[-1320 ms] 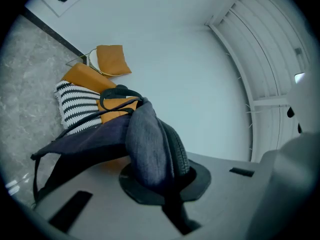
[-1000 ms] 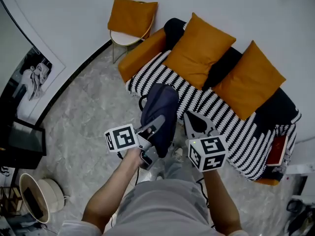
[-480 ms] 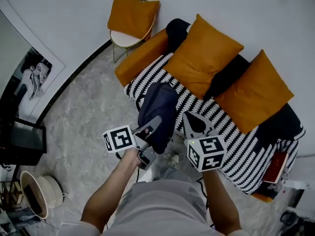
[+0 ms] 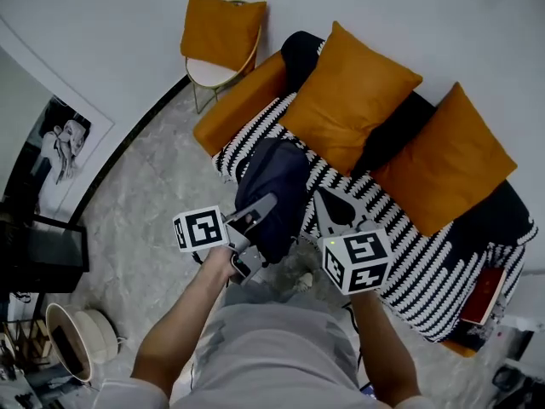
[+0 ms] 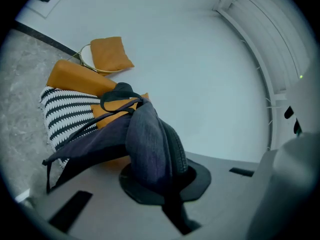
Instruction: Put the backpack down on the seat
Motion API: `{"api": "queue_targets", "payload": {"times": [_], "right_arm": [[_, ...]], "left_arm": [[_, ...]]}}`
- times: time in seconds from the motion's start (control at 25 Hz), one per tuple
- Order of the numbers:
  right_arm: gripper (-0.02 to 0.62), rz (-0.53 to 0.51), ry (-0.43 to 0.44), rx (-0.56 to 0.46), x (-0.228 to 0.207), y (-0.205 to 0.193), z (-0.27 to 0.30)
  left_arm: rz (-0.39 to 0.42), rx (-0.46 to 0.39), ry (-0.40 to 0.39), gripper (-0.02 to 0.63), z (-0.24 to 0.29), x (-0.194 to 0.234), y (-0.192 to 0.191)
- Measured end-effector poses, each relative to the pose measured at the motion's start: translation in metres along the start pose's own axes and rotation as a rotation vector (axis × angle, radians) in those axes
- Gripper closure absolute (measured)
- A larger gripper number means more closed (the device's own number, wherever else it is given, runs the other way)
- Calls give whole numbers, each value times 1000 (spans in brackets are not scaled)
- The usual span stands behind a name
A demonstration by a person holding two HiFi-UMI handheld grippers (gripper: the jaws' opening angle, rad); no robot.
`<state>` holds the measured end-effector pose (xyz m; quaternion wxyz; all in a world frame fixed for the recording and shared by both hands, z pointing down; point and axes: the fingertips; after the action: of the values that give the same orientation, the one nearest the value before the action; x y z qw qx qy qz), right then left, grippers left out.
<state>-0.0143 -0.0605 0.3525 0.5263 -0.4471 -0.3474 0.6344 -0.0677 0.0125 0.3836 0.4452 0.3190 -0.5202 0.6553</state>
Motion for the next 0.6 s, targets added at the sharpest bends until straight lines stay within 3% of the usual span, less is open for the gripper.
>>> {"api": "queue_targets", "payload": {"times": [0.4, 0.6], "right_arm": [[594, 45, -98, 0, -42, -6, 31], [594, 94, -207, -5, -60, -6, 56]], "left_arm": [[60, 150, -55, 600, 47, 21, 21], [107, 289, -111, 600, 71, 36, 35]]}}
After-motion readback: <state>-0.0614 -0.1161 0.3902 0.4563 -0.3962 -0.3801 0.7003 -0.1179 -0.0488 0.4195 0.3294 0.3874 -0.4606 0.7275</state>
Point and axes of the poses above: the fingertips, and each gripper's own axes: z forward along the fingers, x to its left, y out of its top, and after that the axes turned 3 degrees about y, right-handed
